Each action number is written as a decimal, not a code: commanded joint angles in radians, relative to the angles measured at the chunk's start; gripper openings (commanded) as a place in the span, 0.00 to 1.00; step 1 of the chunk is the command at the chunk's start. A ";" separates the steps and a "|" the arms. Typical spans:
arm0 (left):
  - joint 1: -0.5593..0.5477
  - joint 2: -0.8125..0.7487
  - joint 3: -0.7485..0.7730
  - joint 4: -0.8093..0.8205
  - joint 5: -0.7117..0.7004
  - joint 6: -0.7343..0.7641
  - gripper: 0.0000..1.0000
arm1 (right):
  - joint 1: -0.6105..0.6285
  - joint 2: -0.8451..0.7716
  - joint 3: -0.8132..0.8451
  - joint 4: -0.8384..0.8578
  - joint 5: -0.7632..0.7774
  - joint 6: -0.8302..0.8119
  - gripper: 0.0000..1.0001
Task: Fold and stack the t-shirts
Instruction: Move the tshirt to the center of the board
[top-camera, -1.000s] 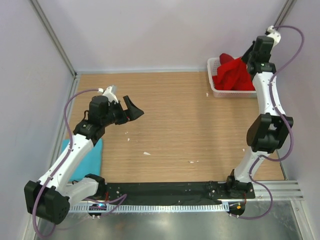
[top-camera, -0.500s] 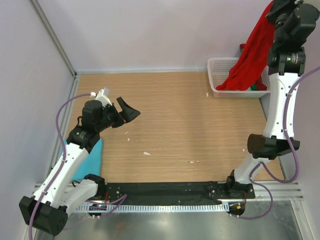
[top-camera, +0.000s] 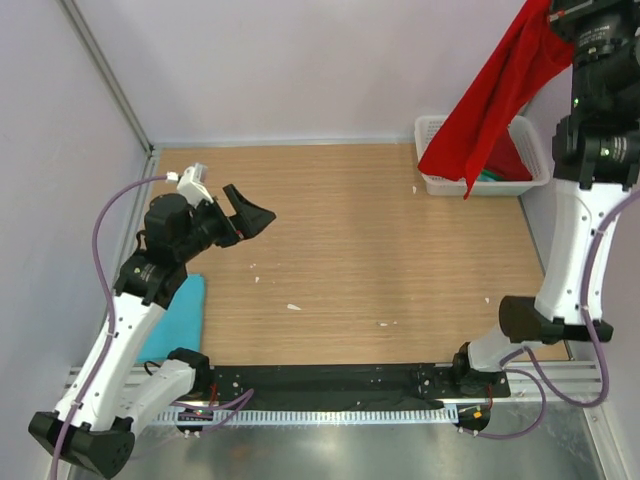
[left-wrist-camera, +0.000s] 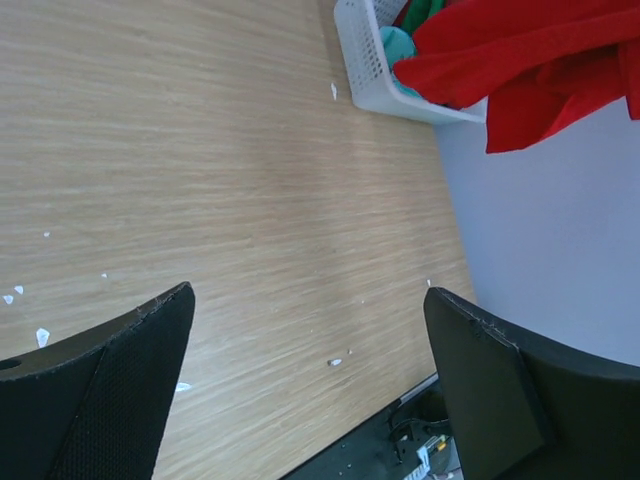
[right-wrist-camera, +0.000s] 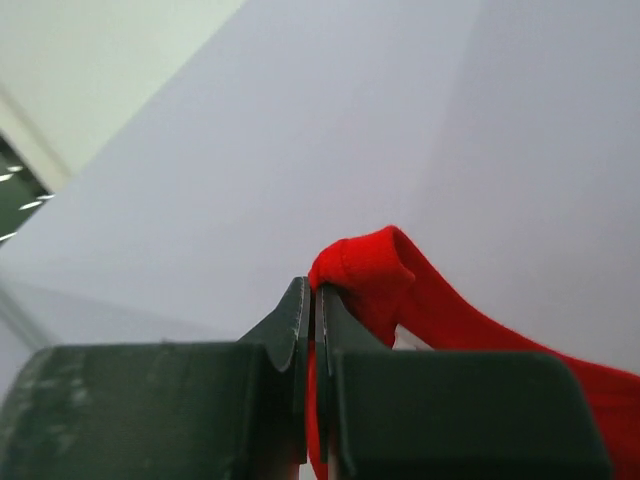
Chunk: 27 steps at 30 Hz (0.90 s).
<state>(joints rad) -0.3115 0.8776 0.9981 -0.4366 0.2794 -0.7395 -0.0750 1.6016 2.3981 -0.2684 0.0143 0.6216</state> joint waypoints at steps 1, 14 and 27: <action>0.006 -0.002 0.115 -0.068 -0.035 0.087 0.98 | 0.128 -0.160 -0.101 0.089 -0.115 0.130 0.01; 0.006 -0.118 0.192 -0.206 -0.358 0.164 0.98 | 0.857 -0.324 -0.801 -0.404 -0.194 0.055 0.65; -0.193 0.292 0.149 -0.419 -0.129 0.221 0.86 | 0.768 -0.376 -1.344 -0.433 -0.287 -0.109 0.64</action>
<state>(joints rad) -0.4450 1.1130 1.1690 -0.7494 0.1326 -0.5201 0.6552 1.2118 1.1454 -0.7612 -0.1421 0.5442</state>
